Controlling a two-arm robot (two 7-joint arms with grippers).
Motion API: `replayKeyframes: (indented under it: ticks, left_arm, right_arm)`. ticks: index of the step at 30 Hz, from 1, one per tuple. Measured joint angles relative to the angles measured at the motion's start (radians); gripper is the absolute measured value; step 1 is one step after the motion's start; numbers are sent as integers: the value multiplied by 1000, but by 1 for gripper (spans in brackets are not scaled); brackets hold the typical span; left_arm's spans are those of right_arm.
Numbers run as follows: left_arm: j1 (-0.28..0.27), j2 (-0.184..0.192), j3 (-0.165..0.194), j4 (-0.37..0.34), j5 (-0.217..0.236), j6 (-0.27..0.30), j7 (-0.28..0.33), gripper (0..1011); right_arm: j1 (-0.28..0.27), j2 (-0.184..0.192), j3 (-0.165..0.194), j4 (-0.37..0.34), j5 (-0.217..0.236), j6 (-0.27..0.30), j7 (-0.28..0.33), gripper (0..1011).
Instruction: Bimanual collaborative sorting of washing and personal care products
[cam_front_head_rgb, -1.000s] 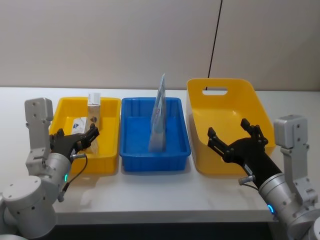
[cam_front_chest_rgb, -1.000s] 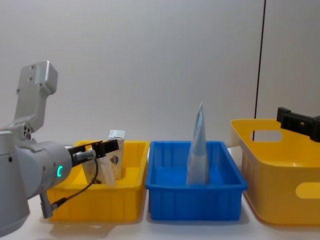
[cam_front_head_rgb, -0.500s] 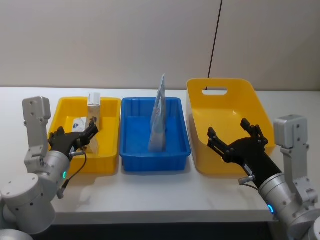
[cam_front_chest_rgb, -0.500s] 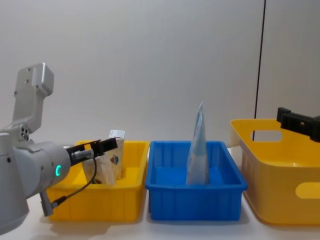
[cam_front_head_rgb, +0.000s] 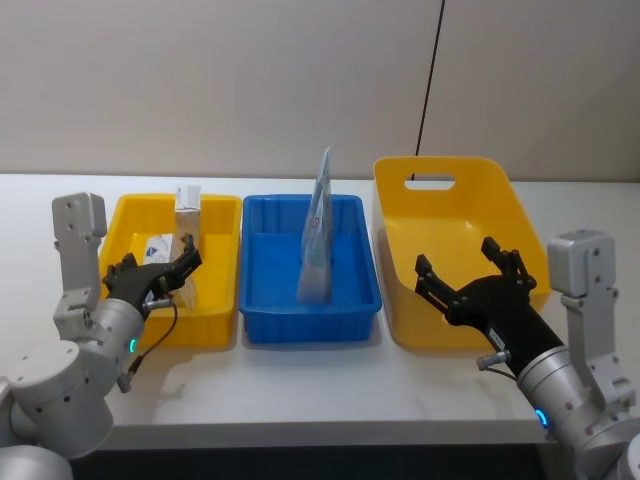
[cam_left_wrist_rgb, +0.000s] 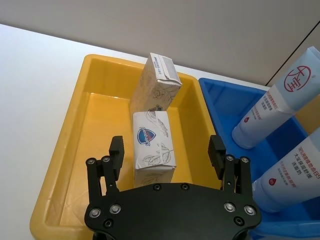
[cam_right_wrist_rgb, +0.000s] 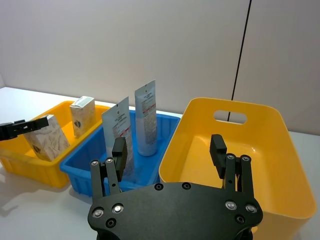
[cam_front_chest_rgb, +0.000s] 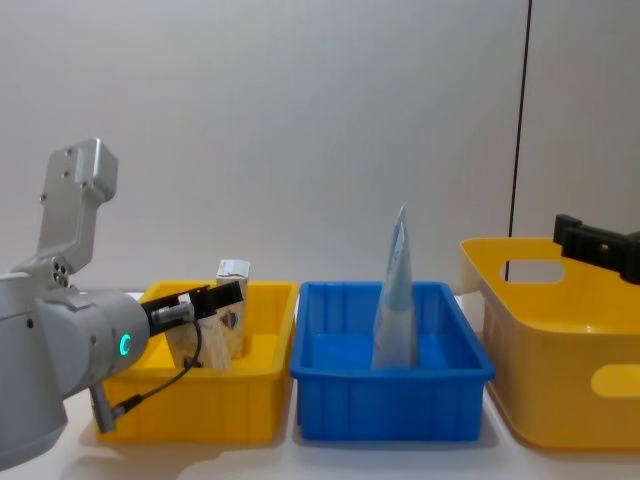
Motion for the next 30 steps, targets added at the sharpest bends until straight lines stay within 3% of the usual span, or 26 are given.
replayKeyframes:
  ticks: [30]
  left_arm:
    - [-77,8,-8,158,25,-56,-75,1001]
  right_arm:
    - [0,0,0,0,0,0,0,1002]
